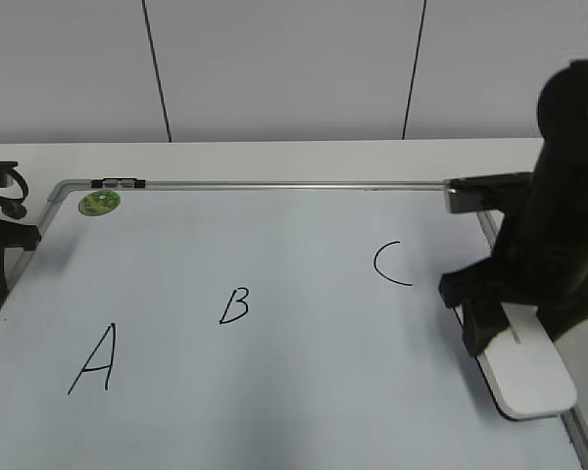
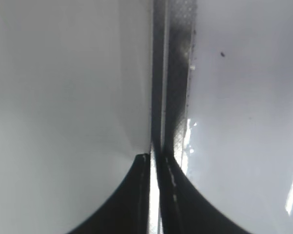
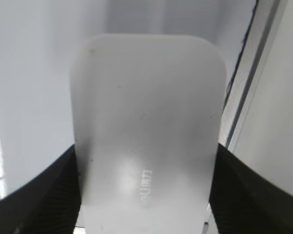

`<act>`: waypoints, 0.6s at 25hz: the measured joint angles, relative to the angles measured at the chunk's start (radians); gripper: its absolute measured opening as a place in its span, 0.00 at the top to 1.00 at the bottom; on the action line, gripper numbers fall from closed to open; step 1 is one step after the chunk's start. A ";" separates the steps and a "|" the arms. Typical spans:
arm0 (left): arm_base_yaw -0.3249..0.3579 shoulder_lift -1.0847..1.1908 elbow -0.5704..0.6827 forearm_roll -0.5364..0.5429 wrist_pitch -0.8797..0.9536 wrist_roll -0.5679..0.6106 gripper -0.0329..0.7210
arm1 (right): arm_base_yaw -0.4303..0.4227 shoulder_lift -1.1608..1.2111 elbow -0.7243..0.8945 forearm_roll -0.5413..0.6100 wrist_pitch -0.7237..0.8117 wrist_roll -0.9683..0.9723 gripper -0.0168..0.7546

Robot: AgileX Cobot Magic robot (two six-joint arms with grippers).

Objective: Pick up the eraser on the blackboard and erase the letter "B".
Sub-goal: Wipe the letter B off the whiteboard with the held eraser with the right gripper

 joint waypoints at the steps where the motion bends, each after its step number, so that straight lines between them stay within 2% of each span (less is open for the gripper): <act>1: 0.000 0.000 0.000 0.000 0.000 0.000 0.93 | 0.006 0.029 -0.050 0.000 0.028 -0.004 0.30; 7: 0.001 0.000 0.000 0.000 0.000 0.000 0.93 | 0.071 0.187 -0.306 -0.005 0.151 -0.016 0.30; 15: 0.001 0.000 0.000 -0.004 0.000 0.000 0.93 | 0.147 0.367 -0.568 -0.037 0.170 -0.020 0.30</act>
